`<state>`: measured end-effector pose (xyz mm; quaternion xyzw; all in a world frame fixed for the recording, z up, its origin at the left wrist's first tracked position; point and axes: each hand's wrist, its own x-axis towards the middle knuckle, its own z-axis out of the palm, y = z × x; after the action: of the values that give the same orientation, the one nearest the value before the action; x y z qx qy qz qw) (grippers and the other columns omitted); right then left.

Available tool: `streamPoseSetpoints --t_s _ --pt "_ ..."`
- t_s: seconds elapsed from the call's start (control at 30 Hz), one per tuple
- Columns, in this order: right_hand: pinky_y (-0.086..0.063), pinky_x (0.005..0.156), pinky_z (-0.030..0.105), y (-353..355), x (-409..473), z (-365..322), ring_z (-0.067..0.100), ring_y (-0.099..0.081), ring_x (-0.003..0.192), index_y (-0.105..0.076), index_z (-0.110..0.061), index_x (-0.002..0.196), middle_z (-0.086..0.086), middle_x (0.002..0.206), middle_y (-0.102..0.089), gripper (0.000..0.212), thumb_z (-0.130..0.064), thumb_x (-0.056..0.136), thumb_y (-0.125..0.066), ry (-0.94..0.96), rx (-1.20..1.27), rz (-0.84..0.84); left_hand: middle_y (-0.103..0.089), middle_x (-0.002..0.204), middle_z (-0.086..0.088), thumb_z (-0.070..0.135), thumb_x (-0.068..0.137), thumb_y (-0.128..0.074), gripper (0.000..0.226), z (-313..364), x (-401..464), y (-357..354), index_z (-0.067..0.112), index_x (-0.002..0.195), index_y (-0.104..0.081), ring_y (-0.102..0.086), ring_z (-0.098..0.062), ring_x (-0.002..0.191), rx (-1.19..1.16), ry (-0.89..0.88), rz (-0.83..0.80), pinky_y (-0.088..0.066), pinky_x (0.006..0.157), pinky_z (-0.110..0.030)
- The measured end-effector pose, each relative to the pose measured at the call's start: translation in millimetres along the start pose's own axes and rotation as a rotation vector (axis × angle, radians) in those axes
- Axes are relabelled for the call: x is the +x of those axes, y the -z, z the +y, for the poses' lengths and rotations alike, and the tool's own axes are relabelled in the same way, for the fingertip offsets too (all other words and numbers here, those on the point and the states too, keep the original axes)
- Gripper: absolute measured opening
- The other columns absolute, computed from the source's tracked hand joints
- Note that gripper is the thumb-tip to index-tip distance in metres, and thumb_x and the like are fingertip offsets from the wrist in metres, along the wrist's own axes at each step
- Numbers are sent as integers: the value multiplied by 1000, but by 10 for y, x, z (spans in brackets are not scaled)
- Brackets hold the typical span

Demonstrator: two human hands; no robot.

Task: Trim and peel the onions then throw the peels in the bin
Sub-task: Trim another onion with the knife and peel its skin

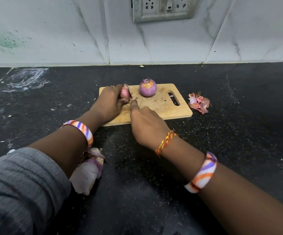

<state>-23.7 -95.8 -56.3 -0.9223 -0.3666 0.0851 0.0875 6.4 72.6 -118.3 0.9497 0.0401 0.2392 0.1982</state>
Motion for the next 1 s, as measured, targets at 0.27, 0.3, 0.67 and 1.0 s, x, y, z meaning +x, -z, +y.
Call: streamPoseSetpoints --t_s 0.27,0.3,0.67,1.0 --pt "-45 86 37 -99 -111 6 30 -52 113 -2 -4 148 16 126 -50 70 -2 92 -43 -8 -87 -42 -61 90 -22 6 80 -60 20 2 -7 18 0 99 -55 -54 -35 82 -24 7 -17 -42 72 -38" --pt "-45 86 37 -85 -71 -5 31 -53 113 -3 -4 148 16 126 -50 69 -2 92 -42 -16 -85 -33 -61 89 -22 5 80 -60 20 7 -8 23 0 99 -55 -54 -36 82 -32 8 -19 -42 72 -39" --pt "-44 86 39 74 -293 23 34 -52 113 -4 -7 149 18 124 -49 69 1 90 -40 -14 -23 -91 -58 103 -13 10 85 -58 38 139 -75 93 0 121 -48 -51 -20 90 -222 187 80 -34 78 -22" --pt "-55 67 38 154 -295 177 30 -63 69 -26 -15 144 17 112 -58 48 -11 96 -32 -82 267 21 -64 96 -10 23 73 -67 36 176 -131 189 13 107 -62 -56 -19 82 -295 209 96 -43 73 -26"
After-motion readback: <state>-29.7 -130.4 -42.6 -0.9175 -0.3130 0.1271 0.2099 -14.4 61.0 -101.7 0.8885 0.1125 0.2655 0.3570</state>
